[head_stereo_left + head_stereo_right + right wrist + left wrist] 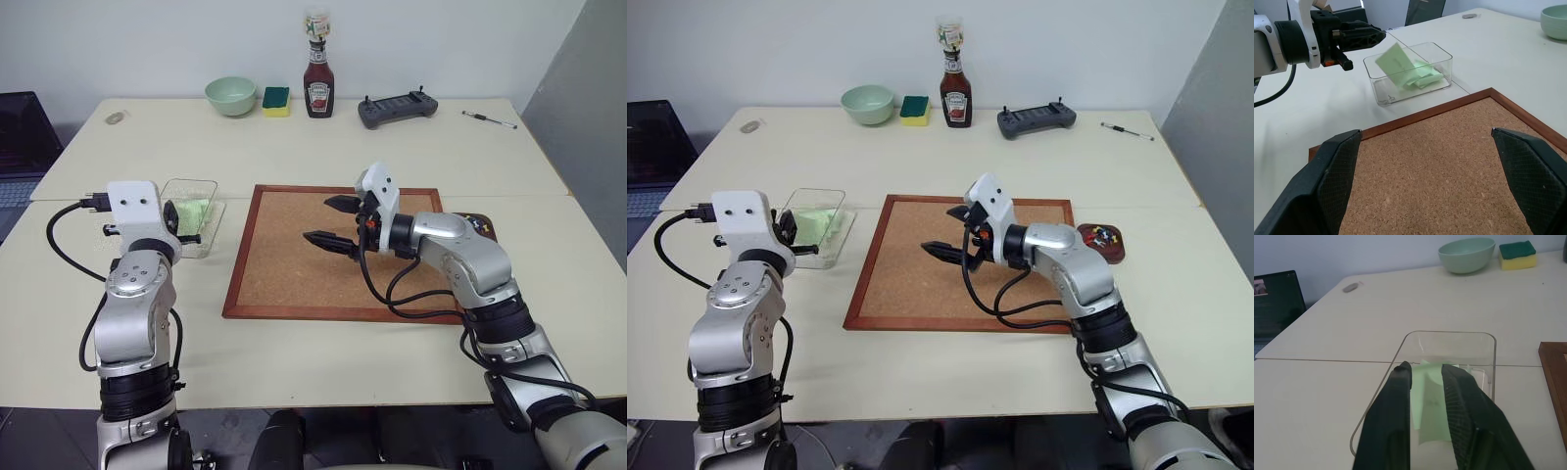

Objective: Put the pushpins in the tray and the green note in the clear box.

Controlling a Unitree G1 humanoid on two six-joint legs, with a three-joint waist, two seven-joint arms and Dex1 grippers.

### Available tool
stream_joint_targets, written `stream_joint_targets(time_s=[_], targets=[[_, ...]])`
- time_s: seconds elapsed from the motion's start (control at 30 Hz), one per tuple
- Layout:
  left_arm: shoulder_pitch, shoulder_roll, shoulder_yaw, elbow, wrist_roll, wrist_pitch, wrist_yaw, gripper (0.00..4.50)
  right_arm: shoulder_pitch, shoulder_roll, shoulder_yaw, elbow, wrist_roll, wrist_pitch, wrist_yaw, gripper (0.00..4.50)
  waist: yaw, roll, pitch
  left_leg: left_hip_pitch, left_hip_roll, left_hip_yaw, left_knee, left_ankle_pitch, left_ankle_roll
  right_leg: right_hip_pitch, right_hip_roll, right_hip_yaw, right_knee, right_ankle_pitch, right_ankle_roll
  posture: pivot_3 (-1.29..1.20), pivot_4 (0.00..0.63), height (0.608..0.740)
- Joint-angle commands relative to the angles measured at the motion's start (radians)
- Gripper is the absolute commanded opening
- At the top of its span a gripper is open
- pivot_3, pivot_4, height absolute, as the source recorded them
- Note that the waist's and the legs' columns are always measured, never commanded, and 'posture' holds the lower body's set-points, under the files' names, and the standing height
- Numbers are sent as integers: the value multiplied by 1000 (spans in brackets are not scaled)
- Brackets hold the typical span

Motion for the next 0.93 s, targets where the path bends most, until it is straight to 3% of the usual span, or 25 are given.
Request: stream_joint_targets(time_s=[0.03,0.27,0.57,0.73,0.93], targets=[[-23,17,19,-19,9,-34,-5,1932,2,-1,-6,-47,1,-10,7,4500,0,0,0,0,0,0,0,0,0,0,0,0,0,0,0,0,150,740],[-24,22,-44,-87,-2,-90,-69,3283,16,-15,-19,-51,-3,-19,1,4500,0,0,0,0,0,0,0,0,0,0,0,0,0,0,0,0,150,740],[58,21,-218,-213,-50,-85,-250,3283,197,-58,-120,-104,-34,-218,-49,4500,6,0,0,0,0,1,0,0,0,0,0,1,0,0,0,0,150,740],[169,4,-248,-241,-103,-155,-343,3283,342,-72,-184,-113,-40,-299,-80,4500,5,0,0,0,1,1,-1,0,0,0,0,1,-1,0,0,0,150,740],[255,22,-279,-206,-101,-248,-426,3283,398,-84,-221,-101,-41,-310,-98,4500,4,0,0,2,1,2,0,0,0,2,0,1,0,0,0,0,150,740]])
